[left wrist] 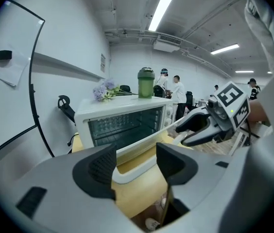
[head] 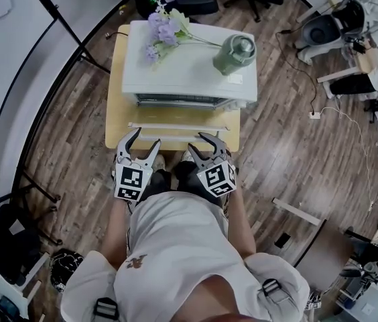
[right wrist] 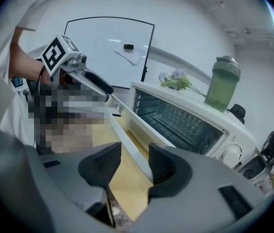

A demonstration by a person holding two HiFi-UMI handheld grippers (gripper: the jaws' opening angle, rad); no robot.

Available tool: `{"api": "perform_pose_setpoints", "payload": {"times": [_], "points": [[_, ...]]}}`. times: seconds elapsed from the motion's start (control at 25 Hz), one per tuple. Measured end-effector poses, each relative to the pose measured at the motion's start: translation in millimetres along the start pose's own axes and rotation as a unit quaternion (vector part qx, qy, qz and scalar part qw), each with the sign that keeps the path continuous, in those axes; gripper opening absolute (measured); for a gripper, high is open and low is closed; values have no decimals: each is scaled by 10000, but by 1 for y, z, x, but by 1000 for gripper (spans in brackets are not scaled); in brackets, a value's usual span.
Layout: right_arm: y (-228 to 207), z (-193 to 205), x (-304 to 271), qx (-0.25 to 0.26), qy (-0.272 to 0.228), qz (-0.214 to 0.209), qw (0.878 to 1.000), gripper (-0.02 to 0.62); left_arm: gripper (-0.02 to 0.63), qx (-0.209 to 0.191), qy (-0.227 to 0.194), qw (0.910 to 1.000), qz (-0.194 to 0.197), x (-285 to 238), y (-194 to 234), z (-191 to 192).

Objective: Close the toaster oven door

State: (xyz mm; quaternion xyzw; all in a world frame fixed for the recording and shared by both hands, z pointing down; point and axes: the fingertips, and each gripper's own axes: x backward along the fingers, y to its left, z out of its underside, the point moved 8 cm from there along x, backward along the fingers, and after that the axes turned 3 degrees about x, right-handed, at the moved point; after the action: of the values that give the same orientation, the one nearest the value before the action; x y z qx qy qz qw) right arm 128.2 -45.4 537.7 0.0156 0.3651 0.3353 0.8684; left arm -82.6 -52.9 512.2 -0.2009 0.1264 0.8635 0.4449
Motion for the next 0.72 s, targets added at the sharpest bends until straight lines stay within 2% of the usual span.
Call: {"api": "perform_pose_setpoints", "payload": {"times": [0.32,0.52,0.72], "points": [[-9,-8,0,-39,-51,86,9999,173,238,-299,268,9986,334,-17,-20,3],[-18,-14,-1,-40,-150,121,9998,172,224,-404,373,9981,278,-27,-19,3],[-25,-19,-3,-42,-200,142,9997,172,201,-461,306,9983,178,-32,-13,-3]]}}
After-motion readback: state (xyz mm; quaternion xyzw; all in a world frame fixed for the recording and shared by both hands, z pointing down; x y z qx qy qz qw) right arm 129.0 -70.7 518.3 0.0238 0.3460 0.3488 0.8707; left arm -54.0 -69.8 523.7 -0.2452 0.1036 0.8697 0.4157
